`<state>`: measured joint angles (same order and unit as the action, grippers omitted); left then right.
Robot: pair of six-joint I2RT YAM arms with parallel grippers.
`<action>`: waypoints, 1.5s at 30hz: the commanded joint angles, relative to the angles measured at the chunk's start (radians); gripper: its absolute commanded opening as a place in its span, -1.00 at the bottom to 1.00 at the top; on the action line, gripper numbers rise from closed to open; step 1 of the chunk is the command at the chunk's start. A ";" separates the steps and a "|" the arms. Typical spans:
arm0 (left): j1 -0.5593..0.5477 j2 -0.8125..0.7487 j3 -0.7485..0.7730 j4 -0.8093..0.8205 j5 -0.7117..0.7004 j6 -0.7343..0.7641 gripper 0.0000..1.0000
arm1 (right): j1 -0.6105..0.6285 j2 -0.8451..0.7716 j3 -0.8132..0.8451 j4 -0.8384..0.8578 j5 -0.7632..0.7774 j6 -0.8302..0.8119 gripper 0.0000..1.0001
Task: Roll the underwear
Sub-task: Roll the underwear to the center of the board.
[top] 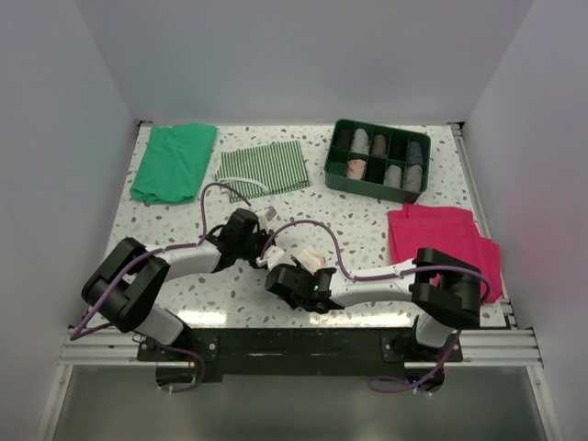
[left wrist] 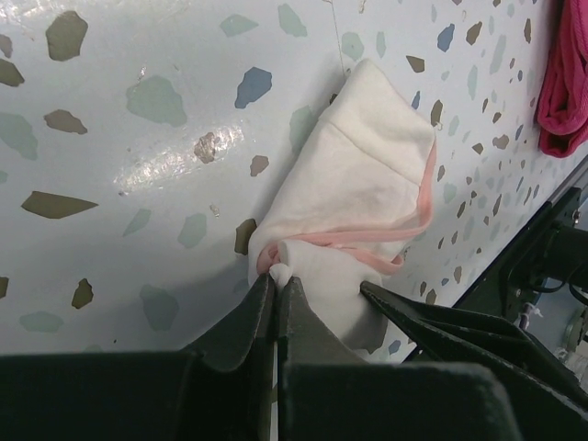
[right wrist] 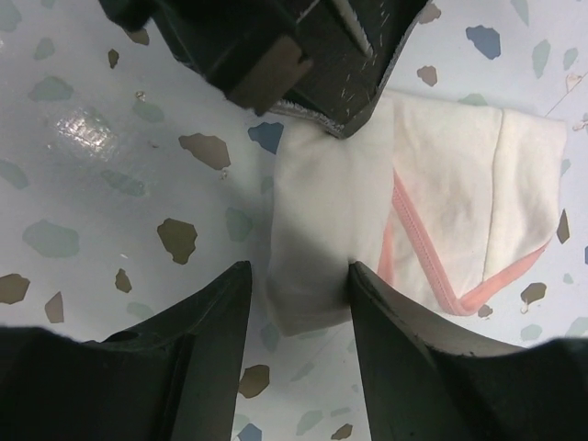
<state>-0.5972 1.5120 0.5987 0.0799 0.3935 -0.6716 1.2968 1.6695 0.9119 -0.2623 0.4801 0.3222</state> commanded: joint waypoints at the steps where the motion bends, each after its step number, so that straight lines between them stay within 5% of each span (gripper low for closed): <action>1: -0.006 0.010 0.035 -0.006 0.010 0.004 -1.00 | 0.006 0.025 -0.041 0.031 0.000 0.067 -0.06; 5: -0.006 0.013 0.038 -0.008 0.013 0.006 -1.00 | 0.007 0.033 -0.067 0.046 0.006 0.100 -0.19; 8: -0.006 0.013 0.039 -0.005 0.019 0.006 -1.00 | 0.007 0.036 -0.070 0.049 0.011 0.115 -0.40; 9: -0.006 0.011 0.038 -0.005 0.019 0.006 -1.00 | 0.009 0.036 -0.067 0.046 0.012 0.120 -0.61; 13: -0.006 -0.013 0.038 -0.005 0.018 0.004 -1.00 | 0.007 0.021 -0.076 0.052 0.012 0.141 -0.82; 24: 0.063 -0.185 0.024 -0.058 -0.080 -0.016 0.12 | -0.030 -0.128 -0.243 0.257 -0.141 0.248 -0.85; 34: 0.076 -0.242 -0.010 -0.019 -0.048 -0.009 0.22 | -0.247 -0.263 -0.490 0.623 -0.510 0.406 -0.83; 45: 0.074 -0.205 -0.076 0.135 0.105 0.023 0.23 | -0.445 -0.133 -0.708 1.040 -0.790 0.653 -0.84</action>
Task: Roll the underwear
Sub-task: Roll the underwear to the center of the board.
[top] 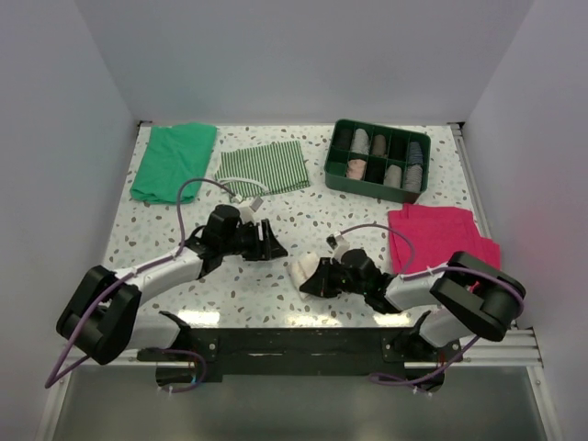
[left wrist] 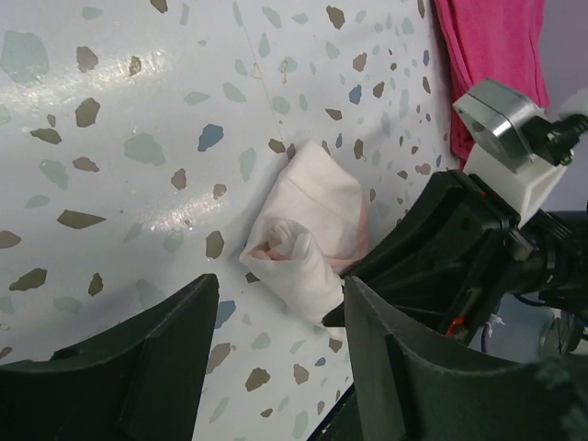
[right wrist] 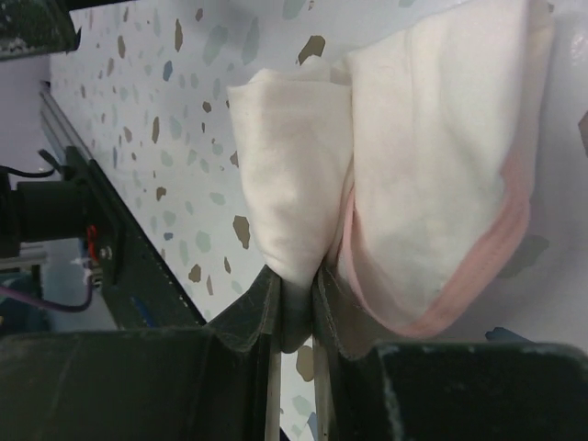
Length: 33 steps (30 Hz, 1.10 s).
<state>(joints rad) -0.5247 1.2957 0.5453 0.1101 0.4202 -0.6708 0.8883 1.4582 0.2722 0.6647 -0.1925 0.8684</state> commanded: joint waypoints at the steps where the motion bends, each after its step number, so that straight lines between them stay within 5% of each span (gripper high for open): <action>1: 0.002 0.016 -0.028 0.131 0.084 0.020 0.23 | -0.043 0.096 -0.074 0.137 -0.122 0.121 -0.84; 7: -0.009 0.068 -0.047 0.198 0.132 0.046 0.24 | -0.098 0.307 -0.114 0.350 -0.209 0.267 -0.88; 14: -0.011 0.163 -0.061 0.289 0.160 0.069 0.28 | -0.138 0.661 -0.180 0.899 -0.246 0.431 -0.96; 18: -0.011 0.223 -0.050 0.312 0.166 0.076 0.28 | -0.141 0.546 -0.240 0.886 -0.185 0.362 -0.93; 29: -0.018 0.301 -0.016 0.387 0.213 0.044 0.30 | -0.141 -0.025 -0.041 -0.116 -0.111 0.091 -0.85; 33: -0.034 0.336 -0.041 0.508 0.233 -0.013 0.30 | -0.140 -0.071 -0.004 -0.205 -0.113 0.058 -0.84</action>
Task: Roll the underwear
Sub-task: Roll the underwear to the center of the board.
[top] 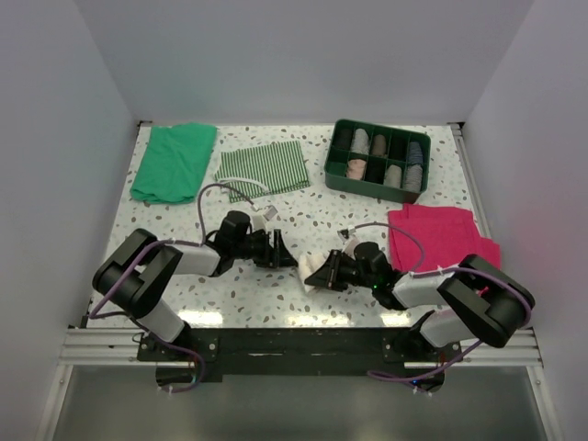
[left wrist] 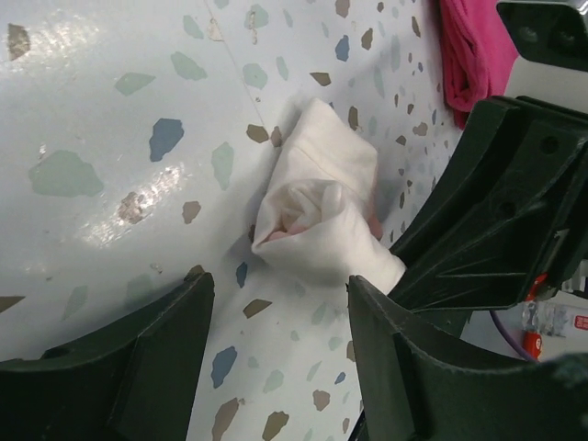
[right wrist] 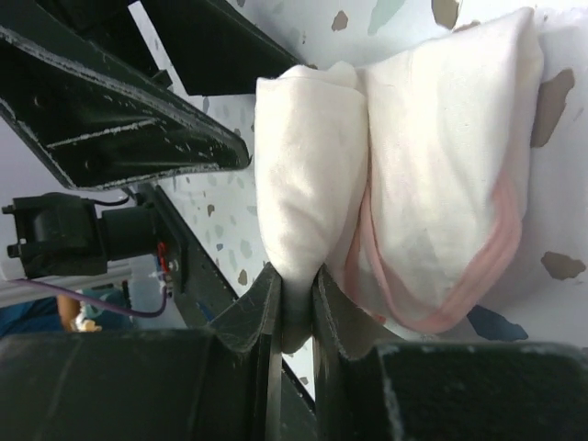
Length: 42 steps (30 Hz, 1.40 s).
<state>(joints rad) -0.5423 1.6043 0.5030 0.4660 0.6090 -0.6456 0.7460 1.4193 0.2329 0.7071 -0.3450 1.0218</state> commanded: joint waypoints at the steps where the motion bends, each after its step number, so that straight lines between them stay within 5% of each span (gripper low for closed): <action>1: -0.022 0.037 0.003 0.164 0.051 -0.057 0.30 | 0.001 -0.026 0.031 -0.242 0.037 -0.094 -0.84; 18: -0.042 0.190 -0.004 0.347 0.086 -0.138 0.19 | 0.001 0.024 0.011 -0.169 0.008 -0.080 -0.84; 21: -0.056 0.201 0.000 0.339 0.072 -0.135 -0.10 | 0.003 0.020 0.013 -0.175 0.008 -0.088 -0.84; 25: -0.068 0.200 -0.001 0.335 0.052 -0.143 -0.73 | 0.003 -0.012 0.028 -0.228 0.012 -0.104 -0.77; 28: -0.073 0.181 0.005 0.315 0.032 -0.140 -0.99 | 0.003 -0.036 0.054 -0.282 0.018 -0.130 -0.47; 35: -0.094 0.091 0.069 0.100 -0.077 -0.069 -1.00 | 0.053 -0.201 0.201 -0.704 0.205 -0.287 0.33; 42: -0.104 0.008 0.120 -0.154 -0.192 -0.031 -1.00 | 0.205 -0.284 0.362 -1.023 0.506 -0.391 0.53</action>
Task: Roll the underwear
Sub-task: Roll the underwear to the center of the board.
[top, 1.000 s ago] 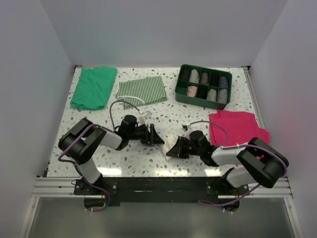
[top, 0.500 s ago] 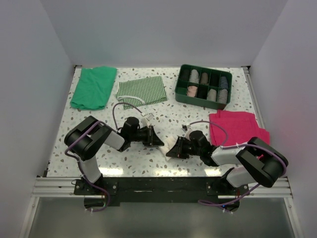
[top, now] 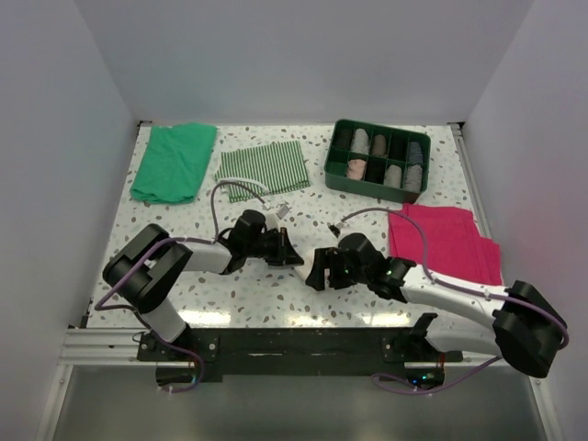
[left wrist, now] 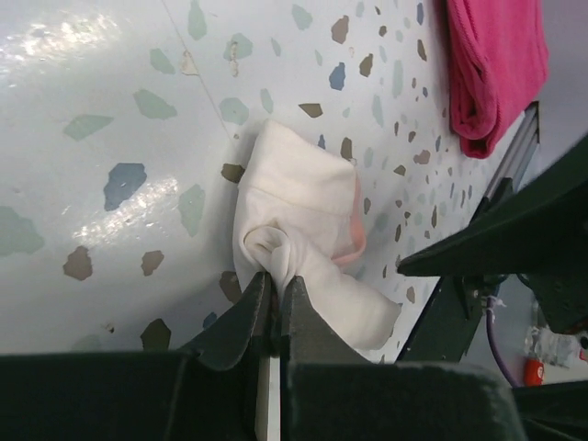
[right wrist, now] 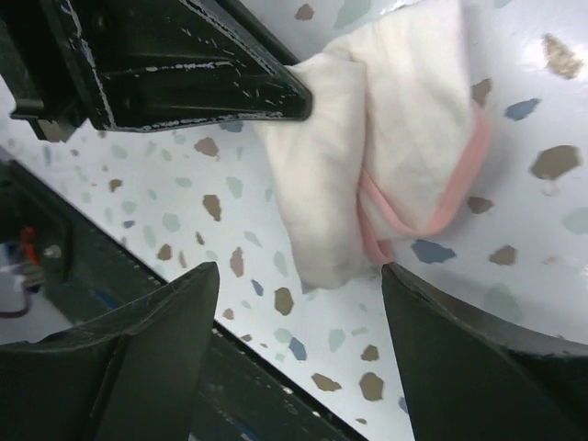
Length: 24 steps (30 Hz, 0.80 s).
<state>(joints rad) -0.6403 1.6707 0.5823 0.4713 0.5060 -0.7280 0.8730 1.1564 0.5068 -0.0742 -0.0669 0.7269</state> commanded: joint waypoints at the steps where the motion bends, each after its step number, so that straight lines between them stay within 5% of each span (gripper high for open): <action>1: -0.005 -0.066 0.048 -0.183 -0.112 0.052 -1.00 | 0.098 -0.015 0.116 -0.269 0.258 -0.103 0.53; 9: -0.005 -0.095 0.099 -0.402 -0.198 0.044 -1.00 | 0.326 0.143 0.312 -0.322 0.531 -0.205 0.55; 24: -0.005 -0.086 0.119 -0.465 -0.216 0.058 -1.00 | 0.368 0.351 0.403 -0.205 0.552 -0.402 0.48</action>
<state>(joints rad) -0.6426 1.5986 0.6868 0.0582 0.3229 -0.7116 1.2369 1.5063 0.8532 -0.3237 0.4397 0.3889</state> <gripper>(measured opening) 0.058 0.745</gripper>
